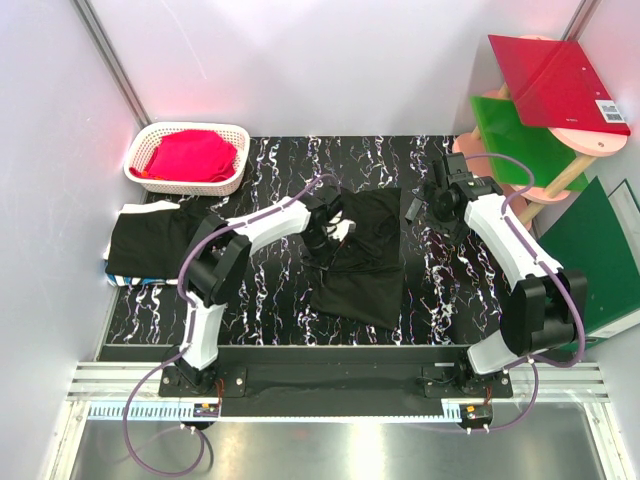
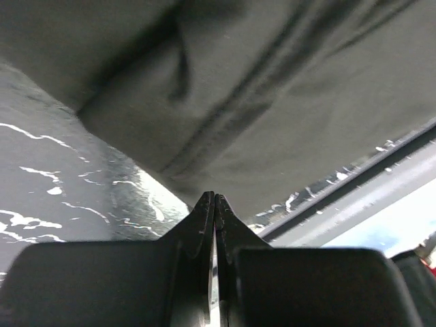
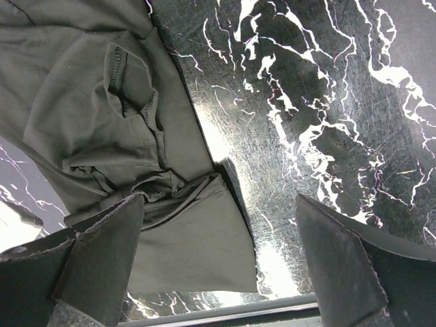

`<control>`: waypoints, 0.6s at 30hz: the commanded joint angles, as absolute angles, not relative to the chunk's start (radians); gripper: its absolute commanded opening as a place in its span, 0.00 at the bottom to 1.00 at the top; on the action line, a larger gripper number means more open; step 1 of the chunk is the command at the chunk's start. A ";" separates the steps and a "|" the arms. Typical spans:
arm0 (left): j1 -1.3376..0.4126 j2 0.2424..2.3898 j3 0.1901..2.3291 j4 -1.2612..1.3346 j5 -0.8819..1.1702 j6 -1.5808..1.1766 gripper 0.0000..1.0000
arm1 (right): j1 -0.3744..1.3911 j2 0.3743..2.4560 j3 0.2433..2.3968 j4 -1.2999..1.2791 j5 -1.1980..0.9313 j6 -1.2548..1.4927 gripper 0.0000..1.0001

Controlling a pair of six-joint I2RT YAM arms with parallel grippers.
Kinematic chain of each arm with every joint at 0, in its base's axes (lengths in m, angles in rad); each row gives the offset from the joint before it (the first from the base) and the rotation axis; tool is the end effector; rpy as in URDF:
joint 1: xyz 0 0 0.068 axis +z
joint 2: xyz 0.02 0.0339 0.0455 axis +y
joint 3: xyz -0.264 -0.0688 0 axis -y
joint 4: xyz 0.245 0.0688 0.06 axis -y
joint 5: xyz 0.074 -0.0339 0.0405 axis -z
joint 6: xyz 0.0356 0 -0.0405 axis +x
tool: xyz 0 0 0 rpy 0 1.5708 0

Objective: Fold and stack the t-shirts
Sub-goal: Fold the folded rectangular tshirt in 1/3 of the way

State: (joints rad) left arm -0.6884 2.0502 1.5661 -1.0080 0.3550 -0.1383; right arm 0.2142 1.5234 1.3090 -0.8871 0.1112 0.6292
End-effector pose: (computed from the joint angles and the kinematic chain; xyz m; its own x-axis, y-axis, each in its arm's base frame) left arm 0.2972 -0.2605 0.1798 -0.8476 0.5299 -0.0301 0.5048 0.7873 -0.3540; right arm 0.3029 0.0618 0.2861 -0.8001 0.4245 -0.4239 0.3817 0.9053 0.1861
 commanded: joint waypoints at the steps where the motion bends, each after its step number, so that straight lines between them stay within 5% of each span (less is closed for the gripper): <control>1: -0.675 2.065 1.601 -0.970 0.255 -0.124 0.00 | 0.216 1.535 1.322 -0.864 0.092 0.635 1.00; 8: -0.670 2.246 1.813 -0.946 0.250 -0.182 0.00 | 0.216 1.537 1.312 -0.862 0.091 0.634 1.00; 18: -0.608 2.209 1.973 -0.940 0.203 -0.245 0.00 | 0.218 1.529 1.281 -0.861 0.074 0.646 1.00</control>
